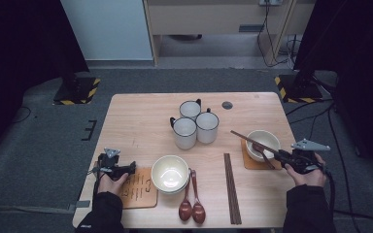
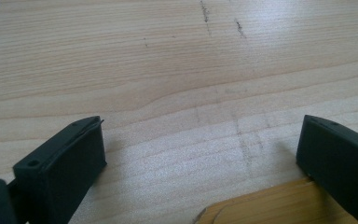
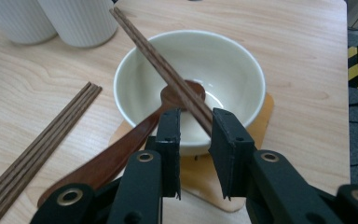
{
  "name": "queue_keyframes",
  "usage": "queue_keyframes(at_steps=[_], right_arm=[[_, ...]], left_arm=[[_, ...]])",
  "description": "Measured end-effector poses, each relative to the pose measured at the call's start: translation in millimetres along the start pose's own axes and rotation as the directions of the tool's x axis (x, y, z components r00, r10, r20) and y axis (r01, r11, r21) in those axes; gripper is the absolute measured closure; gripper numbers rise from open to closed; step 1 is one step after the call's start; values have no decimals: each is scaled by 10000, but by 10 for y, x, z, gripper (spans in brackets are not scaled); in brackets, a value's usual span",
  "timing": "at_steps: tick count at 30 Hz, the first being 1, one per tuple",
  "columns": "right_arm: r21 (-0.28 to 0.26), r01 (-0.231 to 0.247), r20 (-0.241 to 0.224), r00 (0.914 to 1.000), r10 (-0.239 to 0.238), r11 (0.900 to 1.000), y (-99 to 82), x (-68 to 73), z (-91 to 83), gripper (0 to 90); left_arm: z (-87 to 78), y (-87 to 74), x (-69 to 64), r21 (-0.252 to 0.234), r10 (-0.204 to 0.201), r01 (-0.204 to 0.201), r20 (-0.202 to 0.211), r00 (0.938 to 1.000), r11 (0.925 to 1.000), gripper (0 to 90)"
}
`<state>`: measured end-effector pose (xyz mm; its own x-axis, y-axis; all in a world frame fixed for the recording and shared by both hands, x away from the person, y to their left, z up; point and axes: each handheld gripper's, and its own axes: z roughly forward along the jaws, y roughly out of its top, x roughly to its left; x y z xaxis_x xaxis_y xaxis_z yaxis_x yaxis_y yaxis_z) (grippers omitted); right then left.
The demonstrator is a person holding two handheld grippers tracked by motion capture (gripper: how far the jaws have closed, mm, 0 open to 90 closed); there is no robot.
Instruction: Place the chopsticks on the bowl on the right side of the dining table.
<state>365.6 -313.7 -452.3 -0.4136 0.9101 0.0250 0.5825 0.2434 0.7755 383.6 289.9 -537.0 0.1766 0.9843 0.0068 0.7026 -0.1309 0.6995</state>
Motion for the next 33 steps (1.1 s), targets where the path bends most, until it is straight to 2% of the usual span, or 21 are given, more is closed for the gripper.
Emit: queue_keyframes(at_steps=[7, 19, 33], right_arm=[[310, -129, 95, 9999, 126, 9994, -127, -2, -15, 734], [559, -315, 343, 9990, 297, 9979, -212, -66, -1, 729], [579, -381, 615, 9975, 345, 9976, -212, -138, 38, 714]], left_arm=[[0, 0, 0, 1, 2, -2, 0, 10000, 10000, 0], [0, 0, 0, 1, 1, -1, -2, 10000, 10000, 0], [0, 0, 0, 0, 1, -1, -1, 10000, 10000, 0]])
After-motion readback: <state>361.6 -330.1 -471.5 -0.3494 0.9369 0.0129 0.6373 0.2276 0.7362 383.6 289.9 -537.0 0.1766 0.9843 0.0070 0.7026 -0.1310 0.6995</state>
